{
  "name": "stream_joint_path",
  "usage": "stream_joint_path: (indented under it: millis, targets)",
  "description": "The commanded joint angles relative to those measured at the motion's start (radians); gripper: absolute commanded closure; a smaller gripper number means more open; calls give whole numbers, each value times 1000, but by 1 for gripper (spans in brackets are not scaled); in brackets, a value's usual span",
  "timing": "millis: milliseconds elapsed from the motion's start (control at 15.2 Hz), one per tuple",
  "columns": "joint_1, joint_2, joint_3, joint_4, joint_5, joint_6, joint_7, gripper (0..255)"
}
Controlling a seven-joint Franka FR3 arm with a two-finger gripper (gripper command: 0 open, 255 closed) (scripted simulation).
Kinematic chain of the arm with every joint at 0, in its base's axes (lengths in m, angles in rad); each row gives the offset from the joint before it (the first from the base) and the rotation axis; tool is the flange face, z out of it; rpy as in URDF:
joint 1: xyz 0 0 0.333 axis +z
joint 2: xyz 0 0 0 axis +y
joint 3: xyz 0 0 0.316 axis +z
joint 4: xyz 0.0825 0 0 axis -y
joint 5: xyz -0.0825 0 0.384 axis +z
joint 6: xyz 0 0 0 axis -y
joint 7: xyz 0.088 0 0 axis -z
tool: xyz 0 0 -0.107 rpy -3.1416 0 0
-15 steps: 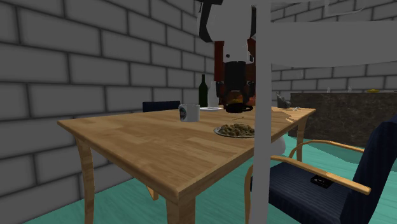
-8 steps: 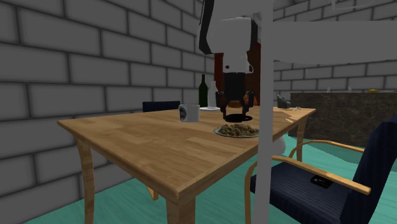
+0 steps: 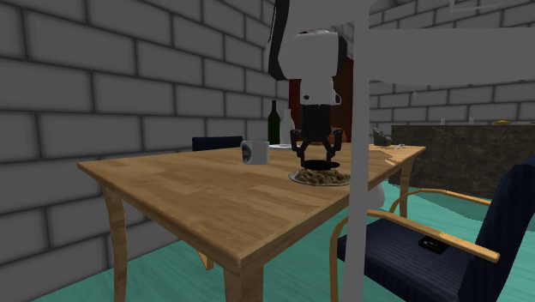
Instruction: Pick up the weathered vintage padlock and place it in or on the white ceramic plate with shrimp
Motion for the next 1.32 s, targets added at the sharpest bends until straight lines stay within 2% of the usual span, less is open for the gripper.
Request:
stream_joint_path:
  millis: [0, 66, 132, 462, 726, 1254]
  targets:
    - [0, 0, 0, -1, 0, 1, 0, 255]
    - [0, 0, 0, -1, 0, 1, 0, 255]
    - [0, 0, 0, -1, 0, 1, 0, 0]
    - [0, 0, 0, -1, 0, 1, 0, 0]
    - [-3, 21, -2, 153, 6, -133, -4, 0]
    - [-3, 21, -2, 153, 6, -133, -4, 0]
